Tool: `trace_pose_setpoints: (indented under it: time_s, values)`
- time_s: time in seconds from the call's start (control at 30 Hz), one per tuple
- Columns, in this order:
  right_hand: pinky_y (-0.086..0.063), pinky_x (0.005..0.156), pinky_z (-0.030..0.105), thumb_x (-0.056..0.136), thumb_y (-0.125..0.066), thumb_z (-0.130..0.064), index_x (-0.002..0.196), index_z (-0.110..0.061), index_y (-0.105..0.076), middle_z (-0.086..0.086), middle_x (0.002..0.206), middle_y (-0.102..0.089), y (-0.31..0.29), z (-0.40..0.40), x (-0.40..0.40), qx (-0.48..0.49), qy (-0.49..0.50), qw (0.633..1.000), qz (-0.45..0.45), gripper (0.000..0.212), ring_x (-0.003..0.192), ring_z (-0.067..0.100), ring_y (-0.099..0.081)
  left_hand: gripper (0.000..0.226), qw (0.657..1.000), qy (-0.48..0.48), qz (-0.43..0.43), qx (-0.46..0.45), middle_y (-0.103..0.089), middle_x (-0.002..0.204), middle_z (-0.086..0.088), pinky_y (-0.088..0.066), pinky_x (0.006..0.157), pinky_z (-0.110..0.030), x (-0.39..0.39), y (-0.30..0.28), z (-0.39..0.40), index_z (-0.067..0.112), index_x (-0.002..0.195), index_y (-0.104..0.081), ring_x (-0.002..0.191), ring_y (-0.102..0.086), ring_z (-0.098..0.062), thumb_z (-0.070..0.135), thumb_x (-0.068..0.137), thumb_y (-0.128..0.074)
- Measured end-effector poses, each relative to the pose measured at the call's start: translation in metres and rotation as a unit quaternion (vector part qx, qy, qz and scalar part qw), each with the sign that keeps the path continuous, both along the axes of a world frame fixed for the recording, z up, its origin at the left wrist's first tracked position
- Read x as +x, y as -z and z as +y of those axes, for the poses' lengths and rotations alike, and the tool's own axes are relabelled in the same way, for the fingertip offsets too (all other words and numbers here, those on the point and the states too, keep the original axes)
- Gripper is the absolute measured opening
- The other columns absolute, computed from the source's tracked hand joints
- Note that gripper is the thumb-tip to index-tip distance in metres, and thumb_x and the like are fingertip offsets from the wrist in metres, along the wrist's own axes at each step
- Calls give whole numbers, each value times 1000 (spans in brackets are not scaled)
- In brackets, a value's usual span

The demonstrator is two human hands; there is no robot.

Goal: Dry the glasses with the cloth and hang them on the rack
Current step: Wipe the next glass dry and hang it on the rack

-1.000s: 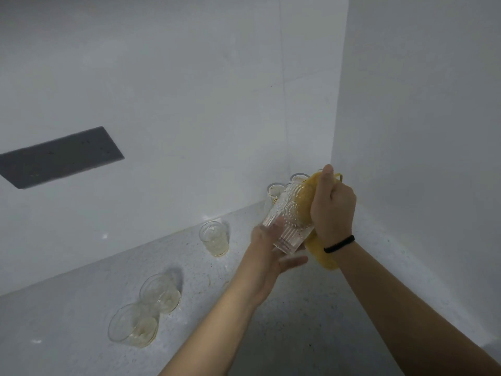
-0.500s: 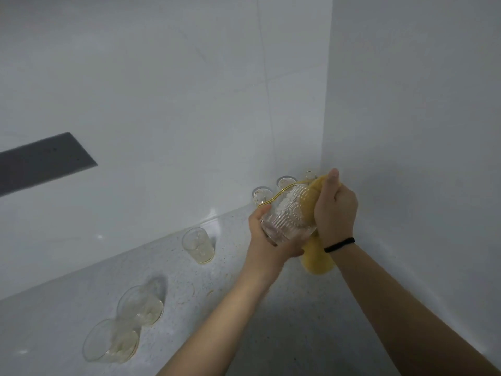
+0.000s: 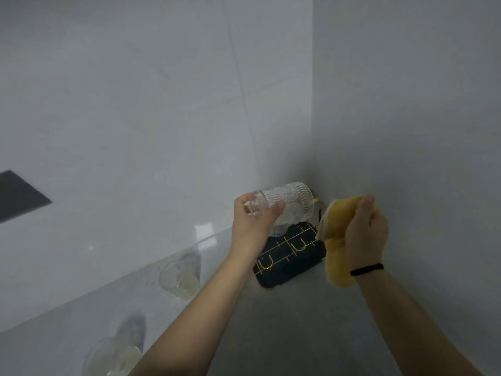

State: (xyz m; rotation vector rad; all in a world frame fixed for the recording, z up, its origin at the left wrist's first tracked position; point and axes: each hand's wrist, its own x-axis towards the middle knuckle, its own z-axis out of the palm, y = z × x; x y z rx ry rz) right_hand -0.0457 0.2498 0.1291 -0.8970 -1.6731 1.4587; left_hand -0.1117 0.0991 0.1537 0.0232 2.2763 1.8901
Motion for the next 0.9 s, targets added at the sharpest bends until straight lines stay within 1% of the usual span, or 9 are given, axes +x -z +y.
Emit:
trace_pose_setpoints:
  time_s: [0.07, 0.13, 0.23, 0.3, 0.37, 0.5, 0.63, 0.8, 0.9]
  values:
    - [-33, 49, 18, 102, -28, -33, 59, -21, -35, -1, 55, -34, 5, 7, -8, -11, 0, 1000, -8, 45, 51, 9, -38, 60, 997, 9, 64, -48, -50, 126, 9, -46, 85, -23, -26, -1, 19, 25, 133, -45, 111, -52, -11, 40, 83, -74]
    - [-32, 48, 19, 102, -28, -31, 58, -20, -35, -1, 53, -33, 10, 11, -16, -21, 1, 1000, -15, 46, 48, 9, -39, 52, 988, 23, 123, -95, -51, 127, 12, -44, 88, -25, -53, 0, 38, 29, 128, -50, 113, -51, -9, 43, 84, -73]
    - [-35, 44, 15, 101, -29, -27, 55, -18, -34, -5, 46, -32, 8, 7, -18, -43, -26, 999, 5, 47, 39, 2, -39, 54, 969, 42, 167, -175, -56, 130, 4, -47, 87, -31, -86, 11, 60, 29, 127, -53, 114, -56, -15, 50, 81, -73]
    - [-38, 46, 18, 102, -25, -23, 51, -16, -34, -7, 39, -34, 0, 7, -20, -50, -55, 997, 34, 52, 37, 4, -41, 57, 957, 69, 165, -229, -56, 128, -1, -46, 86, -32, -105, 21, 76, 29, 128, -52, 114, -57, -18, 53, 80, -72]
    - [-36, 40, 7, 102, -21, -12, 40, -15, -33, 1, 26, -36, -10, 7, -20, -63, -89, 991, 73, 63, 29, 1, -41, 61, 937, 100, 165, -291, -56, 127, -3, -45, 87, -33, -119, 33, 91, 29, 131, -50, 115, -57, -21, 55, 80, -71]
    - [-35, 35, 7, 101, -21, -12, 42, -11, -37, 1, 26, -40, -12, 13, -26, -135, -113, 976, 127, 61, 25, 0, -39, 68, 898, 161, 165, -375, -55, 130, -8, -46, 94, -40, -139, 61, 111, 24, 135, -49, 124, -48, -27, 57, 79, -70]
    - [-29, 32, 6, 100, -21, -5, 43, -14, -36, 3, 24, -37, -17, 15, -27, -146, -105, 973, 144, 60, 23, 0, -35, 74, 888, 179, 135, -401, -51, 135, -10, -46, 96, -42, -152, 84, 117, 22, 137, -47, 129, -40, -27, 59, 77, -70]
    - [-27, 30, 6, 100, -22, -5, 43, -16, -37, -3, 22, -31, -12, 17, -34, -163, -93, 972, 142, 60, 21, 1, -31, 81, 861, 229, 98, -443, -46, 135, -15, -44, 98, -43, -164, 97, 124, 17, 135, -42, 129, -37, -32, 61, 75, -72]
    - [-26, 29, 6, 100, -23, -5, 44, -16, -36, 0, 21, -29, -11, 15, -35, -169, -71, 974, 132, 58, 20, 1, -30, 83, 856, 238, 86, -450, -45, 134, -15, -44, 98, -42, -168, 100, 126, 15, 134, -42, 130, -36, -32, 61, 73, -74]
